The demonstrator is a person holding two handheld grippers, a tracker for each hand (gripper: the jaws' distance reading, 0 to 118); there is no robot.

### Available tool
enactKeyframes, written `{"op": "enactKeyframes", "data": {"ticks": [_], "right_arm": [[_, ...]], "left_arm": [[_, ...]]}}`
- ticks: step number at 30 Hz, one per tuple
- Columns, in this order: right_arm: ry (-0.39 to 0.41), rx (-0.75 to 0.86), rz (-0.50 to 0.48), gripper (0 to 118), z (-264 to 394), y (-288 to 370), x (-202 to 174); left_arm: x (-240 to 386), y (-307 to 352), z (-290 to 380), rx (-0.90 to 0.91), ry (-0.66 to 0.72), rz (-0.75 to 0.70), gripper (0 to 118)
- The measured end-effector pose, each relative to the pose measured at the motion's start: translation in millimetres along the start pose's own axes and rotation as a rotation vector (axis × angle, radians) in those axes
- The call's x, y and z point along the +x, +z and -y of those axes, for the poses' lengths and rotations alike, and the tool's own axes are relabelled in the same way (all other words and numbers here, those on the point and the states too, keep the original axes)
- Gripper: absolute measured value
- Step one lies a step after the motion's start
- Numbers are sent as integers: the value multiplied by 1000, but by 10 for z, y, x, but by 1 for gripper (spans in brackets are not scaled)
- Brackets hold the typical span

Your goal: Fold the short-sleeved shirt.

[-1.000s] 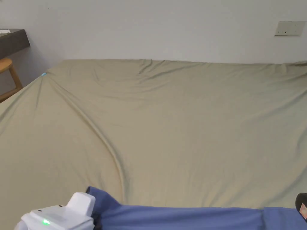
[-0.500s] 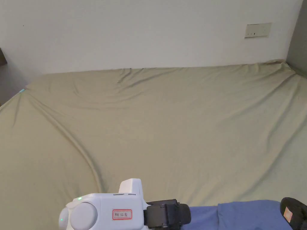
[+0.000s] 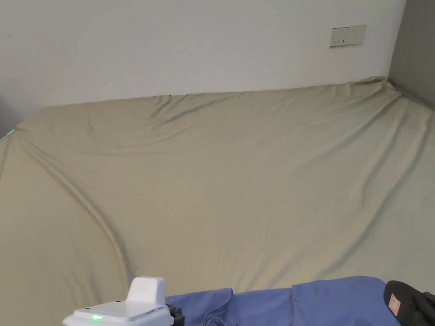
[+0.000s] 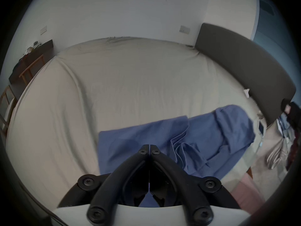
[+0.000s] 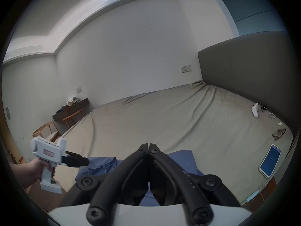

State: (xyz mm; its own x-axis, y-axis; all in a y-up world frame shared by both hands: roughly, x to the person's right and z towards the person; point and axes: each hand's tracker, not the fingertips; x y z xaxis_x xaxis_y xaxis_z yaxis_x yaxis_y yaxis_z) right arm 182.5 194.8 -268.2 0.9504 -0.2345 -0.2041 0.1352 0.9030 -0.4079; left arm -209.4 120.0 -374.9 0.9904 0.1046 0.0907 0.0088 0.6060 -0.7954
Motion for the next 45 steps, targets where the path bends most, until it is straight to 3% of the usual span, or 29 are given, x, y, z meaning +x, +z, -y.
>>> {"op": "enactKeyframes", "data": {"ticks": [4,8,11,13,17,18,21,22,25,30,31,32,34,37,39,40,41,42,43,44,45], "right_arm": [[35,-11,-1,3,14,-11,-16],[34,-14,-4,3,9,-24,-15],[33,-17,-9,3,-2,-31,-27],[47,-22,-14,3,-15,-38,-38],[58,-28,-17,3,-27,-50,-49],[60,-29,-18,3,-30,-56,-56],[64,-41,-18,3,-34,-92,-138],[64,-46,-20,3,-30,-108,-159],[65,-62,-26,3,-12,-164,-242],[41,-102,-43,3,-1,-242,-365],[37,-110,-45,3,-8,-251,-386],[24,-118,-51,3,-18,-257,-397],[-7,-124,-59,3,-30,-265,-405],[-50,-141,-54,3,-59,-313,-414],[-81,-147,-57,3,-64,-333,-406],[-99,-148,-60,3,-73,-337,-397],[-116,-147,-62,3,-78,-330,-387],[-130,-145,-62,3,-82,-314,-375],[-140,-143,-61,3,-70,-303,-341],[-142,-143,-59,3,-61,-293,-318],[-142,-144,-58,3,-52,-281,-291]], "left_arm": [[312,-373,42,-137,-2,170,0],[739,-319,58,-106,-64,355,0],[699,-154,46,-73,107,681,0],[509,27,5,26,180,692,0],[-309,288,5,128,292,549,2],[-573,326,49,125,343,539,11],[-1247,328,197,90,479,555,105],[-1420,290,272,78,507,573,118],[-1857,148,494,66,612,629,118],[-2009,-400,760,-191,874,738,118],[-2022,-435,806,-134,915,832,118],[-1975,-413,754,-54,921,951,118],[-1782,-595,691,-175,927,945,118],[-1359,-761,530,-219,748,1077,118],[-1171,-836,461,-225,751,1037,118],[-1152,-826,443,-210,770,1019,103],[-1167,-826,443,-202,787,938,57],[-1205,-879,512,-232,773,734,15],[-1176,-916,603,-262,726,530,15],[-1217,-816,632,-115,790,814,15],[-1184,-734,556,-143,730,720,14]]}}
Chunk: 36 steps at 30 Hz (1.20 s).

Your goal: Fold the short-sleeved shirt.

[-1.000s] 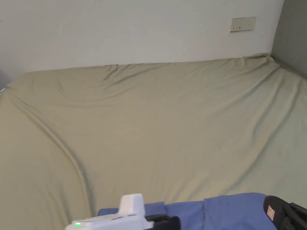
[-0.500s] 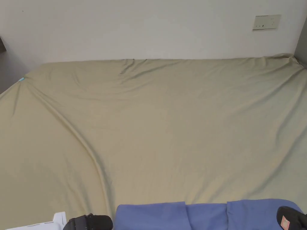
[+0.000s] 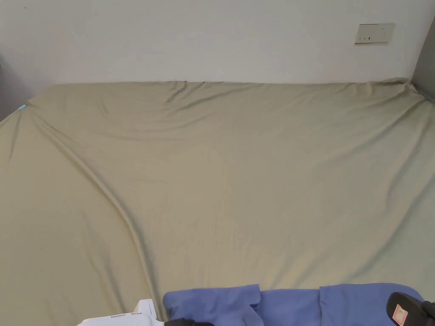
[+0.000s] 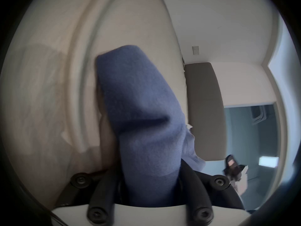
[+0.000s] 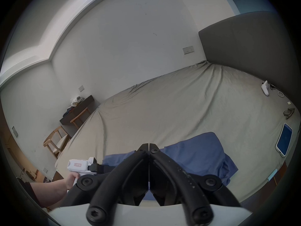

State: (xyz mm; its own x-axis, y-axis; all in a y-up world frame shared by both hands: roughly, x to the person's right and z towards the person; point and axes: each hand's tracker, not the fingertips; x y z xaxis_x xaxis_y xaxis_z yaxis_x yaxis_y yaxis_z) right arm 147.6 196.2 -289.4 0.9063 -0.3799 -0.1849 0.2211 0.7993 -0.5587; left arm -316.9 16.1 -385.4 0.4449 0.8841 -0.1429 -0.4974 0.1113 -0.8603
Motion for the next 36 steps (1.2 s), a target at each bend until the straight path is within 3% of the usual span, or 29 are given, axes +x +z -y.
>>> {"op": "enactKeyframes", "data": {"ticks": [3,7,8,10,12,16,19,20,21,22,23,24,26,29,30,31,32,33,35,36], "right_arm": [[6,-13,12,3,19,5,85],[-17,6,2,3,1,32,189],[-37,18,-16,3,1,43,221],[-56,29,-24,3,17,71,276],[-57,34,-25,3,42,98,320],[-51,40,-16,3,120,150,396],[-85,40,-20,3,163,186,493],[-92,43,-17,3,167,202,513],[-97,44,-15,3,162,221,532],[-98,44,-11,3,152,241,531],[-99,44,-8,3,141,261,534],[-97,43,-5,3,129,280,544],[-88,43,1,3,118,309,567],[-66,43,13,3,118,323,587],[-60,42,18,3,122,318,603],[-57,41,22,3,126,309,612],[-57,38,24,3,127,296,617],[-60,33,24,3,126,281,619],[-67,27,20,3,106,264,556],[-70,25,16,3,108,261,539]], "left_arm": [[606,44,153,-4,-326,-280,14],[935,534,-52,-9,-650,-464,14],[1014,650,-87,6,-731,-590,14],[1498,738,251,18,-977,-1000,14],[1475,846,207,7,-1030,-1201,14],[1610,809,108,14,-654,-844,14],[1815,302,196,-43,-524,-634,18],[1861,121,256,-65,-516,-576,28],[1867,-74,204,-84,-506,-496,50],[1886,-240,237,-119,-485,-413,93],[1900,-371,282,-154,-456,-348,117],[1918,-473,329,-180,-432,-293,118],[1972,-449,404,-132,-438,-271,107],[2015,-249,410,-38,-577,-328,108],[2030,-165,427,-10,-641,-385,101],[2033,-73,470,31,-715,-447,70],[2027,-21,513,78,-767,-506,22],[2090,-51,629,112,-828,-583,1],[2013,-106,706,139,-851,-672,0],[1956,-178,708,68,-824,-609,0]]}}
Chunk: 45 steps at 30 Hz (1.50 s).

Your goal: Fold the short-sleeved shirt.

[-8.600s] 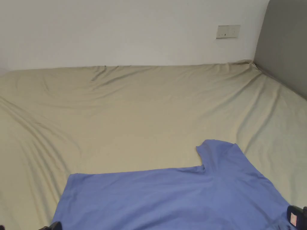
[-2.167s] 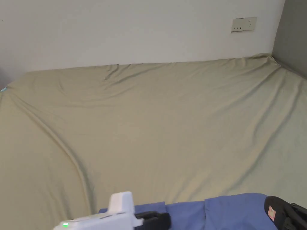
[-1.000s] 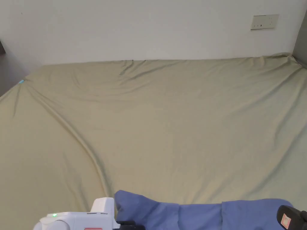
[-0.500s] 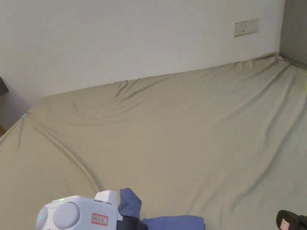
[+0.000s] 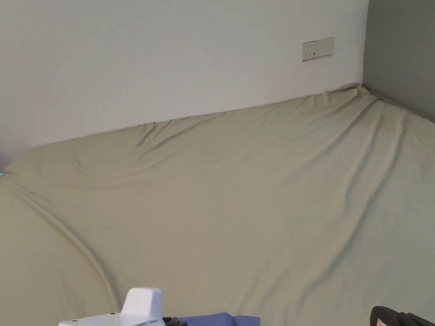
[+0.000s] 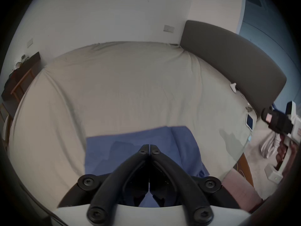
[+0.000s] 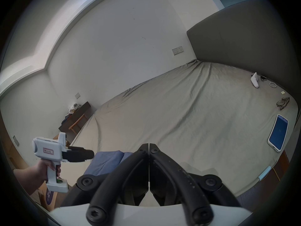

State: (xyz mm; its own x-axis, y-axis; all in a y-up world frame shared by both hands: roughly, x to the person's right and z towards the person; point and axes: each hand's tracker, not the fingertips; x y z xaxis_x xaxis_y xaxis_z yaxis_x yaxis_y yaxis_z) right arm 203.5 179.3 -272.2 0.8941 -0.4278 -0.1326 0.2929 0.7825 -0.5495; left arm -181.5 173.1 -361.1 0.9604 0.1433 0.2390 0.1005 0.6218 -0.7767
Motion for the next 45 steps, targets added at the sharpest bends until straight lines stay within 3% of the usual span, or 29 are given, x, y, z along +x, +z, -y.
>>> {"op": "enactKeyframes", "data": {"ticks": [8,9,12,15,17,20,24,26,27,29,32,34,36,40,42,43,45], "right_arm": [[34,-13,-4,3,-17,65,-156],[34,-14,-7,3,-19,74,-178],[37,-18,-24,3,-5,103,-224],[47,-4,-71,3,-71,166,-313],[96,53,-92,3,-189,241,-442],[198,234,-91,3,-319,338,-591],[365,647,104,3,-214,409,-859],[404,763,253,3,-144,337,-938],[420,765,268,3,-135,291,-936],[402,703,304,3,-151,268,-941],[308,656,272,3,-168,267,-893],[318,587,226,3,-208,213,-910],[326,355,45,3,-245,9,-950],[344,-272,-210,3,-3,-806,-1095],[277,-448,-354,3,259,-1249,-1143],[234,-500,-380,3,356,-1409,-1148],[175,-568,-341,3,465,-1705,-1099]], "left_arm": [[439,-1094,437,-276,-10,198,0],[438,-1074,411,-201,31,233,0],[535,-998,300,-235,139,372,0],[623,-266,216,132,90,356,0],[584,317,147,378,71,307,0],[445,1075,166,778,9,79,0],[332,1542,453,1112,-46,-383,0],[260,1533,635,1202,-74,-491,0],[227,1540,683,1197,-74,-513,0],[195,1508,703,1150,-63,-561,0],[87,1515,673,1097,10,-500,0],[-11,1522,641,1056,11,-501,0],[-136,1517,639,974,10,-505,0],[-393,1422,809,852,23,-484,0],[-560,1341,906,764,92,-429,0],[-643,1294,929,725,136,-393,0],[-927,1203,965,645,280,-226,0]]}}
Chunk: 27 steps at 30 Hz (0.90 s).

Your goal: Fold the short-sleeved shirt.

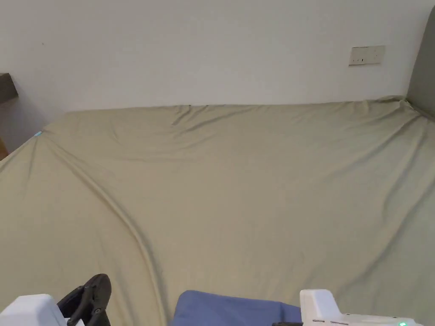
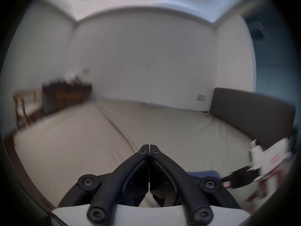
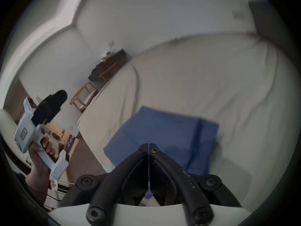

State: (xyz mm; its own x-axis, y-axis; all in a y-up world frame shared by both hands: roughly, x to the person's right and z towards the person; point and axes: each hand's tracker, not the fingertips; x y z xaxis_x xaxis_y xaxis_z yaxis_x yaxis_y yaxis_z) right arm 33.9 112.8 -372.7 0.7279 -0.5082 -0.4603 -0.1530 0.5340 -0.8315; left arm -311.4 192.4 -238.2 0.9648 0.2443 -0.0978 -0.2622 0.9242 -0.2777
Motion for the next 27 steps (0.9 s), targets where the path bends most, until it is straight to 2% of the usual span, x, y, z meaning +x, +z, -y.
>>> {"op": "enactKeyframes", "data": {"ticks": [3,4,5,6,7,8,9,10,13,16,18,21,22,24,25,26,27], "right_arm": [[-4,-111,152,3,-30,-232,247],[11,-170,187,3,-6,-305,347],[7,-184,175,3,70,-304,411],[-27,-125,94,3,126,-269,471],[-73,-75,60,3,133,-218,494],[-106,-99,63,3,124,-218,521],[-132,-97,60,3,134,-209,536],[-114,-92,70,3,148,-203,527],[-96,-79,84,3,155,-222,512],[-85,-74,94,3,179,-205,482],[-89,-67,100,3,197,-247,481],[-90,-57,104,3,225,-249,457],[-98,-54,106,3,231,-252,450],[-116,-48,108,3,242,-245,447],[-115,-50,106,3,239,-240,437],[-125,-47,85,3,240,-225,442],[-129,-59,94,3,234,-218,417]], "left_arm": [[-411,-348,48,-209,219,140,0],[-548,-454,82,-268,276,195,3],[-652,-586,125,-345,322,237,12],[-751,-715,179,-409,345,283,30],[-824,-829,232,-455,352,324,64],[-911,-935,302,-508,373,365,87],[-978,-1048,372,-544,395,382,109],[-1029,-1156,432,-584,418,410,118],[-1172,-1455,619,-671,574,480,118],[-1182,-1715,848,-756,677,460,118],[-1075,-1792,869,-728,740,648,118],[-646,-2035,1061,-971,802,720,111],[-533,-2041,1075,-980,771,754,75],[-348,-2097,1021,-974,650,679,37],[-297,-2113,1041,-992,579,546,37],[-297,-2103,1114,-998,453,408,24],[-371,-2029,1087,-939,651,570,24]]}}
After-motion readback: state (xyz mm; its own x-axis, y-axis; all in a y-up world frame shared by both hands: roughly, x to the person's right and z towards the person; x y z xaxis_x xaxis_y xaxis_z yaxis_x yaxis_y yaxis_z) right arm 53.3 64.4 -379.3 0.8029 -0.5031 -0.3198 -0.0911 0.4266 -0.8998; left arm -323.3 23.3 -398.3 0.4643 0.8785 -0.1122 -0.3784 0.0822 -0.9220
